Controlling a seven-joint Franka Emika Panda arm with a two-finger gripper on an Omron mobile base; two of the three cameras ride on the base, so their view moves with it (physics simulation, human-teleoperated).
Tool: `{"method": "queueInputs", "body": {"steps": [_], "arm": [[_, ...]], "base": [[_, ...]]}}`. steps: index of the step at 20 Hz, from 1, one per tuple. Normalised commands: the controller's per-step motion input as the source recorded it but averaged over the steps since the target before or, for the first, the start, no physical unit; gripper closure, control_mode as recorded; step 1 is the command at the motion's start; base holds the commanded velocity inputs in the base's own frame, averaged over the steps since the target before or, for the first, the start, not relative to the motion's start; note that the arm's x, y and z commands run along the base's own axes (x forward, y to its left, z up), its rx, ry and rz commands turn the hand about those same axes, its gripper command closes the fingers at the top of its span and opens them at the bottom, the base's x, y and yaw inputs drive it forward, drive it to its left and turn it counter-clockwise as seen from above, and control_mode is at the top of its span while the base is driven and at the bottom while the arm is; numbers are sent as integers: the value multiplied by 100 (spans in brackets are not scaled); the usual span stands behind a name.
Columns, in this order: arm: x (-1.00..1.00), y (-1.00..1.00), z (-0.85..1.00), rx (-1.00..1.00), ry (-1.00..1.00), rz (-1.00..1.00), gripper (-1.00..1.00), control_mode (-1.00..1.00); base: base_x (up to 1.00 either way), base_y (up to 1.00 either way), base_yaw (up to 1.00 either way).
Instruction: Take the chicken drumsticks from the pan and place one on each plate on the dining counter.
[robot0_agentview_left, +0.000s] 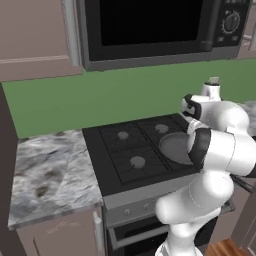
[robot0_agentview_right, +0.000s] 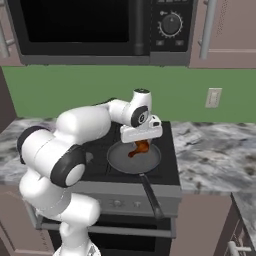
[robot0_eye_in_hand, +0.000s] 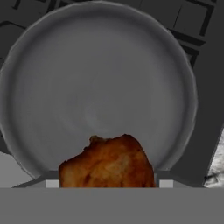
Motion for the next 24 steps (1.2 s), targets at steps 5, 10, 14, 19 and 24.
{"method": "queueInputs", "body": {"steps": [5, 10, 14, 19, 24], "arm": [[0, 0, 0, 0, 0, 0, 100, 100], [0, 0, 0, 0, 0, 0, 100, 100], [0, 0, 0, 0, 0, 0, 100, 100], [0, 0, 0, 0, 0, 0, 100, 100], [0, 0, 0, 0, 0, 0, 100, 100]], "base": [[-63, 9, 0], [-34, 53, 12], [-35, 57, 74], [-30, 42, 99], [-38, 31, 99]]}}
